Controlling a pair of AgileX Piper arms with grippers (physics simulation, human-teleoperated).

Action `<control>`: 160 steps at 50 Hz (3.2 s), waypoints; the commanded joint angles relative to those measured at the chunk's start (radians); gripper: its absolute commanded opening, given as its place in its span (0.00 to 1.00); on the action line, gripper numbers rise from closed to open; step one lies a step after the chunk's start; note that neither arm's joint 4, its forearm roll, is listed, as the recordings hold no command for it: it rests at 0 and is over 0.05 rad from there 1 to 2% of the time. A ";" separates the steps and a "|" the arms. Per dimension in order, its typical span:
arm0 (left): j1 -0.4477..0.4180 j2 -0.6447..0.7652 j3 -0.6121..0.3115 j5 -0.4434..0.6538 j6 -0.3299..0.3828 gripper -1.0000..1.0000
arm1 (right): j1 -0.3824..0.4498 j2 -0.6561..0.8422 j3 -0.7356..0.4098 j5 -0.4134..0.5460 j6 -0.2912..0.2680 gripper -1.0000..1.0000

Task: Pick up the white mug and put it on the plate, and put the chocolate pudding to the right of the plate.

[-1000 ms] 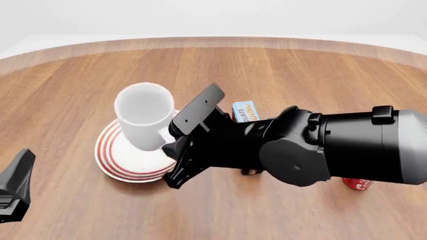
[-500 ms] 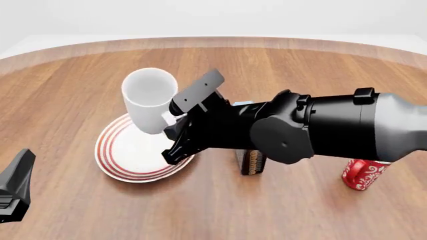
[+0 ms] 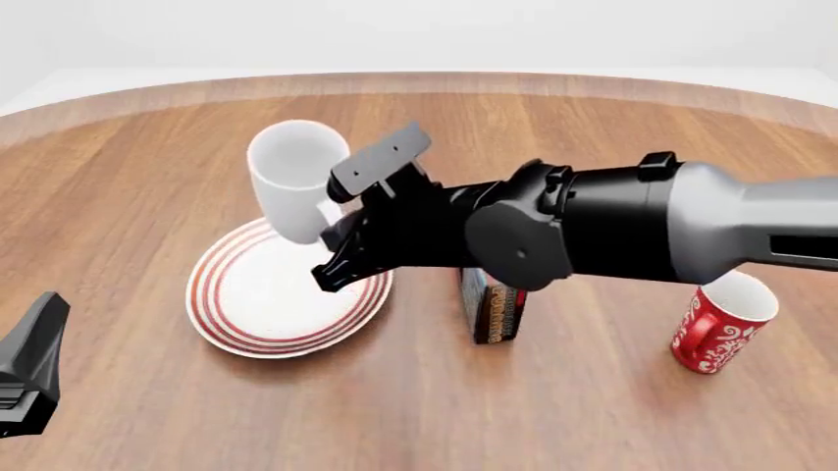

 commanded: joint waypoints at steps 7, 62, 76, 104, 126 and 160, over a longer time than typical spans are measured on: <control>0.000 0.000 0.000 0.000 0.000 1.00 | -0.017 0.061 -0.077 0.015 0.008 0.00; 0.000 0.000 0.000 0.000 0.000 1.00 | 0.016 0.228 -0.181 0.016 0.088 0.00; 0.000 0.000 0.000 0.000 0.000 1.00 | 0.015 0.256 -0.186 0.018 0.105 0.00; 0.000 0.000 0.000 0.000 0.000 1.00 | 0.029 0.299 -0.189 0.015 0.134 0.00; 0.000 0.000 0.000 0.000 0.000 1.00 | 0.038 0.329 -0.188 0.006 0.153 0.00; 0.000 0.000 0.000 0.000 0.000 1.00 | 0.039 0.349 -0.189 0.000 0.164 0.00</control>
